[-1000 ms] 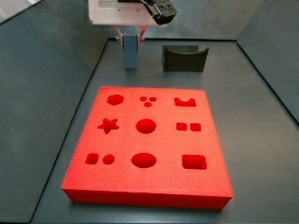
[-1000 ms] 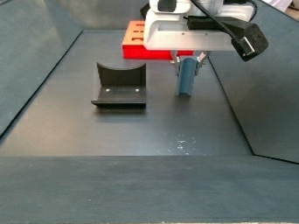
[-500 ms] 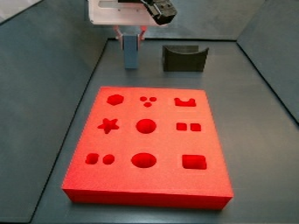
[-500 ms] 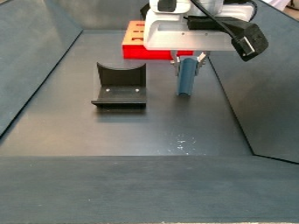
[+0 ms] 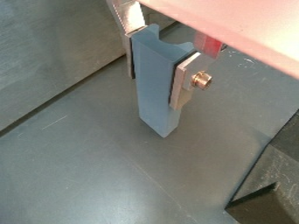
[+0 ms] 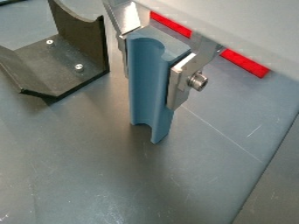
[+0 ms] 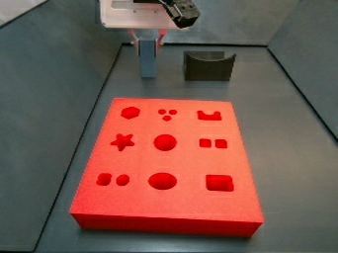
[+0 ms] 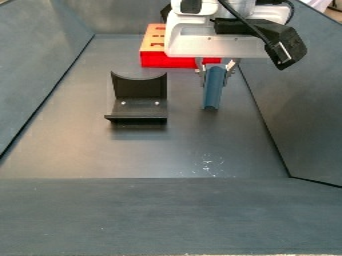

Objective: Pick up the arch object. Move up. Place the arch object on the fixture. Regrasp the arch object. Rotate the arch object. Move to above the board. Insert the arch object.
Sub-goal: Rotate the arch object.

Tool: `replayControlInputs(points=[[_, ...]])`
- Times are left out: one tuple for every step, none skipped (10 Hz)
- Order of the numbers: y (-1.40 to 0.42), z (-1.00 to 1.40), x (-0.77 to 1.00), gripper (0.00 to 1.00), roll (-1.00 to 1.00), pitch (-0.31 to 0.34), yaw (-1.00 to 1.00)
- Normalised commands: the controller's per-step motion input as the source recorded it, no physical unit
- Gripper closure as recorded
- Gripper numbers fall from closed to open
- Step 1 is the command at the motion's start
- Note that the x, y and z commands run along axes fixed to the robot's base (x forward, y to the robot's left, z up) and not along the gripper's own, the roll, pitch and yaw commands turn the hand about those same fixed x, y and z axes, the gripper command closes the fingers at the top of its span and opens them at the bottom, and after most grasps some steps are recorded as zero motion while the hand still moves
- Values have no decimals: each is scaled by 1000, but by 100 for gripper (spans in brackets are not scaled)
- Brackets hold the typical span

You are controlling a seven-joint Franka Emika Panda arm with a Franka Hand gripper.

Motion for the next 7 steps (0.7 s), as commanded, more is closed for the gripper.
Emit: replayControlInputs(points=[[-7, -20, 0, 100, 211, -17, 27], [-7, -20, 0, 100, 211, -17, 27], [-7, -20, 0, 100, 211, -17, 27], [-7, -20, 0, 100, 211, -17, 27], [-7, -20, 0, 100, 211, -17, 27], [-7, -20, 0, 100, 211, -17, 27], [-7, -20, 0, 100, 211, -17, 27]])
